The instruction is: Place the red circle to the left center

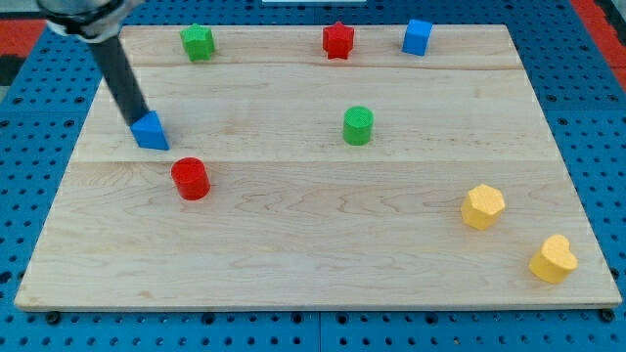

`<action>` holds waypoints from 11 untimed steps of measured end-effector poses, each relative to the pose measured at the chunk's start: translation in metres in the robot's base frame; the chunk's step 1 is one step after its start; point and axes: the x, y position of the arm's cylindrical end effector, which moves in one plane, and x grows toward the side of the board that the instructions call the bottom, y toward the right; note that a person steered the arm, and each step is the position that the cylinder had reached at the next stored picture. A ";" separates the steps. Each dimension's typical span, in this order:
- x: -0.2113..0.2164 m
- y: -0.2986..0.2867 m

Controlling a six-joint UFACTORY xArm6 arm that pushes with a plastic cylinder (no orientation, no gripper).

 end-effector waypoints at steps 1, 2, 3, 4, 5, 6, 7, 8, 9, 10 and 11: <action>0.018 0.058; 0.069 0.113; 0.117 0.163; 0.124 0.135; 0.092 0.053; 0.087 0.003; 0.129 -0.002; 0.121 -0.040; 0.091 -0.024; 0.073 -0.051; 0.068 -0.051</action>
